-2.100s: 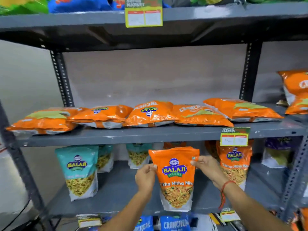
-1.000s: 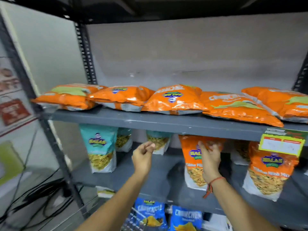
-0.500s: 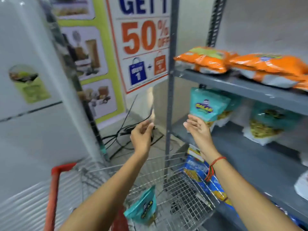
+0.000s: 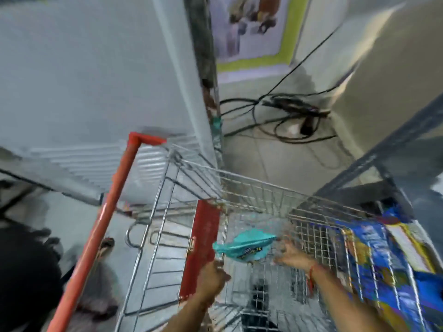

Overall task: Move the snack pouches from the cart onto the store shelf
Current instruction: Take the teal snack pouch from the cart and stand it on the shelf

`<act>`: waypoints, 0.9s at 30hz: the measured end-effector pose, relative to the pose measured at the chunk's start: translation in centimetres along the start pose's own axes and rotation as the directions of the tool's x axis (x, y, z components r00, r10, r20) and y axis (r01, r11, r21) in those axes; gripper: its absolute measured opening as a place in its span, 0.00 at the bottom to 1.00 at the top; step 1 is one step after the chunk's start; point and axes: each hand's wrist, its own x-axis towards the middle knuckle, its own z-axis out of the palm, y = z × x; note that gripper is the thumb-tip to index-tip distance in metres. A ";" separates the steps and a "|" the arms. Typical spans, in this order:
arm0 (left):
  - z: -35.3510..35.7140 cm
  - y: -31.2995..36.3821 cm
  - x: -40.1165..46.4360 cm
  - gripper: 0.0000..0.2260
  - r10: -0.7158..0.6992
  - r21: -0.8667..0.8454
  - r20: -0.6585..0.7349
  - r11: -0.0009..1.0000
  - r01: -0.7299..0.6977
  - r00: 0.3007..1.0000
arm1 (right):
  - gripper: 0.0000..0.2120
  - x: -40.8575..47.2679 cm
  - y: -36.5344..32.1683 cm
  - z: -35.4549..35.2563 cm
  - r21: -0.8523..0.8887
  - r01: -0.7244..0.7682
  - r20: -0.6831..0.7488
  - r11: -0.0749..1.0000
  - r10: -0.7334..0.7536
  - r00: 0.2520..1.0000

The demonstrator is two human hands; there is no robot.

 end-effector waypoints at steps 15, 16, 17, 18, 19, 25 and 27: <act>2.8 3.4 2.8 0.05 0.130 -0.078 -0.348 0.983 -0.167 0.928 | 0.08 0.8 2.5 2.3 0.146 0.235 -0.372 0.961 -0.167 0.913; 2.8 4.2 2.5 0.04 0.169 -0.064 -0.336 0.978 -0.201 0.927 | 0.06 -0.2 2.5 1.9 0.163 0.255 -0.386 0.953 -0.176 0.906; 2.8 5.0 2.2 0.03 0.203 -0.062 -0.322 0.970 -0.235 0.925 | 0.08 -1.0 2.6 1.6 0.156 0.266 -0.401 0.951 -0.185 0.897; 2.9 6.0 1.5 0.02 0.246 -0.066 -0.295 0.959 -0.277 0.923 | 0.09 -2.4 2.5 1.1 0.159 0.276 -0.431 0.948 -0.185 0.883; 2.9 6.9 0.7 0.01 0.292 -0.078 -0.267 0.943 -0.322 0.918 | 0.07 -3.8 2.5 0.7 0.168 0.291 -0.462 0.942 -0.186 0.867; 2.8 11.6 -5.4 0.07 0.594 -0.069 -0.077 0.798 -0.599 0.801 | 0.13 -14.1 2.5 -0.2 0.193 0.404 -0.736 0.894 -0.140 0.662; 2.4 13.4 -8.4 0.10 0.667 -0.090 -0.021 0.740 -0.666 0.745 | 0.08 -18.0 2.0 -0.4 0.177 0.438 -0.814 0.881 -0.119 0.569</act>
